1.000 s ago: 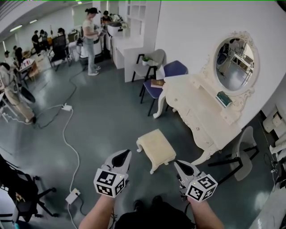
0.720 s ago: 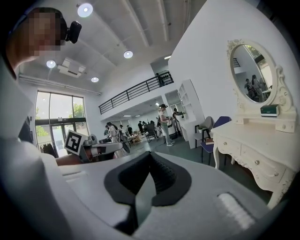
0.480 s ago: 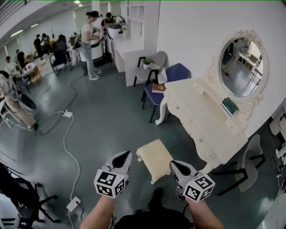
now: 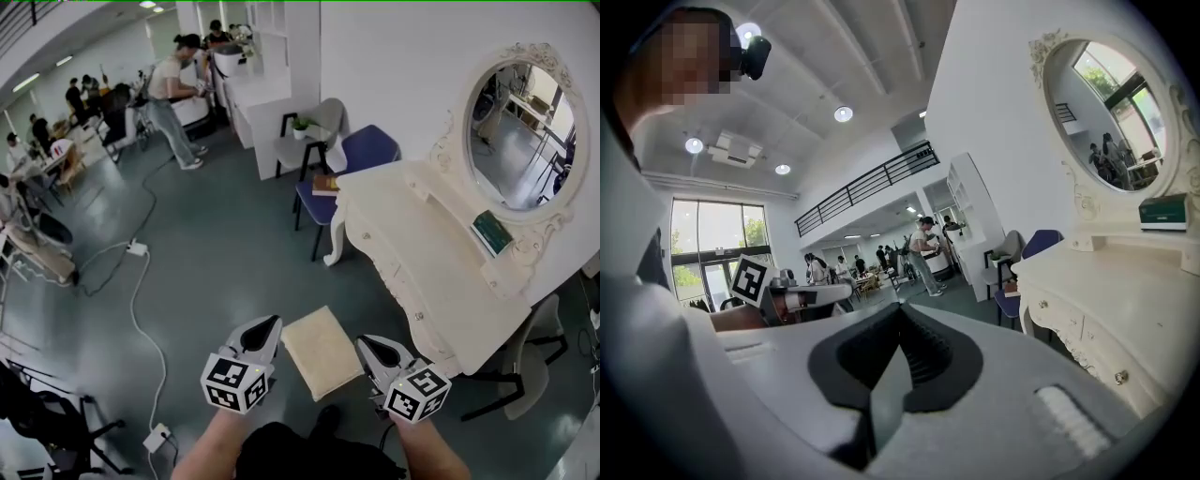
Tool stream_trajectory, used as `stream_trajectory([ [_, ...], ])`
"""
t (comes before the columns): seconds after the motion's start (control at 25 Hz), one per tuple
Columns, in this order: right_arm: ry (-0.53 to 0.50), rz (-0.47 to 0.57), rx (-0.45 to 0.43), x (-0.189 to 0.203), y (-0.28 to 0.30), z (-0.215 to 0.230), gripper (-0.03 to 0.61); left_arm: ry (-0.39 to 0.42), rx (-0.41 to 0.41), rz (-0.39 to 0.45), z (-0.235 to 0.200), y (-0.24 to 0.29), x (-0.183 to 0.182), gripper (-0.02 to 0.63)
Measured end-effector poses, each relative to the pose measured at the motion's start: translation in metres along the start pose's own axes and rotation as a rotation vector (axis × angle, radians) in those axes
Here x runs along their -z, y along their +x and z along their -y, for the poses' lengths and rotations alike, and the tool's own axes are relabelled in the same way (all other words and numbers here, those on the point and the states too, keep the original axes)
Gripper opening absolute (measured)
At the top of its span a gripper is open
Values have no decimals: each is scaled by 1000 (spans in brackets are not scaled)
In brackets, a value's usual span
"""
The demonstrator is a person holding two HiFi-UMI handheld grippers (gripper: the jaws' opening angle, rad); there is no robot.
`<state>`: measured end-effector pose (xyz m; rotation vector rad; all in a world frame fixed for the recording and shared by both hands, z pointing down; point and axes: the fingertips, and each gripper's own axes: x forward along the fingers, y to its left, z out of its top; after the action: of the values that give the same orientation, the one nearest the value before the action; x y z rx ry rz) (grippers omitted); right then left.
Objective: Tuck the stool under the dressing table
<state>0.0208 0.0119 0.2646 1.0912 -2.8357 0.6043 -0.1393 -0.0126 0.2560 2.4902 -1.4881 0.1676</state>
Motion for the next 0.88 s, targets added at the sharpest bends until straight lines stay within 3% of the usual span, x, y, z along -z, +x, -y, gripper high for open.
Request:
stream_trajectory([
  [0.4, 67, -55, 80, 13, 33, 57, 3, -20, 41, -82, -24, 65, 19, 18],
  [0.88, 159, -216, 194, 103, 66, 101, 6, -80, 81, -285, -68, 113, 126, 18],
])
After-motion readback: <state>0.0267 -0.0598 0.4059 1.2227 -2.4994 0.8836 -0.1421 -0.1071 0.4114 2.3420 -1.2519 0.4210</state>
